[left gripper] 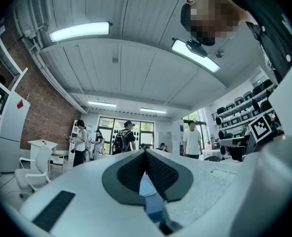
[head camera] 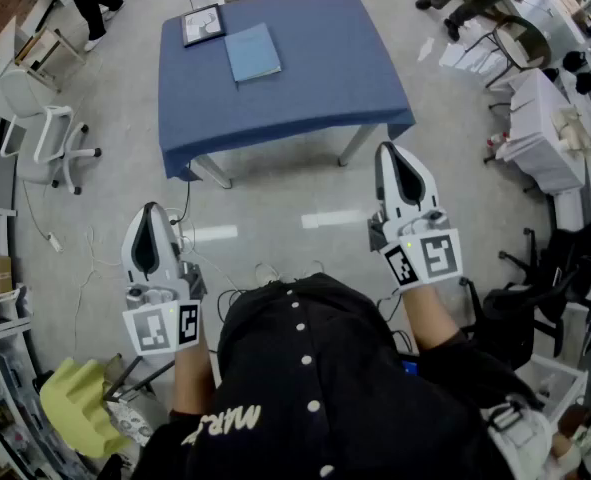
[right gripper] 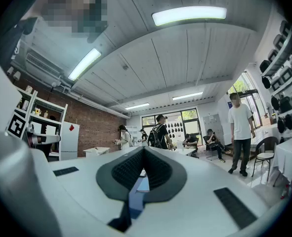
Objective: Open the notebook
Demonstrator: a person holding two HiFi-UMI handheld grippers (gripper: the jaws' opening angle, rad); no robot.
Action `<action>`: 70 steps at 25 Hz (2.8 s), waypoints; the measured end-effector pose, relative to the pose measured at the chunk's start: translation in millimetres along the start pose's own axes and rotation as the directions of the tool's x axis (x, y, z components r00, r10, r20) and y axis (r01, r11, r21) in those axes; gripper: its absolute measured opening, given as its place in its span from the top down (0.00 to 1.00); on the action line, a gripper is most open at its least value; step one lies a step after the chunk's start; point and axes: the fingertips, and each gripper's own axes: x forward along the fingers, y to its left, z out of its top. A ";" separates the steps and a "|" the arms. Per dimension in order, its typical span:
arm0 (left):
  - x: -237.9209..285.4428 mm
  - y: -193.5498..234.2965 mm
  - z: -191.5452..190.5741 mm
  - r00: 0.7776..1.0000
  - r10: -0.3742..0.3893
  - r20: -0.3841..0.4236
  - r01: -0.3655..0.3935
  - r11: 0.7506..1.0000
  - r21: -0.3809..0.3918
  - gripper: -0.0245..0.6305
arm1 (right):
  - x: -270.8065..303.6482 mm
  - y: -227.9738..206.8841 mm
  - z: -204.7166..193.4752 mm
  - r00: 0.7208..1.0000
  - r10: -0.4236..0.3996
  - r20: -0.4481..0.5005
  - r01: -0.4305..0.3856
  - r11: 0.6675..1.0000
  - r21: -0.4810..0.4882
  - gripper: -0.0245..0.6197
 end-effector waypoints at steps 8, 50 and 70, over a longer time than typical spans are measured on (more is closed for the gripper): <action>-7.9 -1.8 -1.8 1.000 0.004 0.002 -0.004 1.000 0.001 0.96 | -7.5 4.3 0.6 1.000 0.007 0.027 -0.008 0.999 0.038 0.95; 138.3 71.7 -39.5 0.999 -0.042 -0.019 0.042 0.999 0.007 0.96 | 146.9 -19.4 -41.5 1.000 -0.017 0.005 0.017 0.997 0.071 0.62; 355.2 90.3 -54.2 0.991 0.132 -0.028 -0.130 0.990 0.048 0.96 | 392.0 -136.5 -88.5 0.982 0.159 -0.103 -0.146 0.982 0.120 0.66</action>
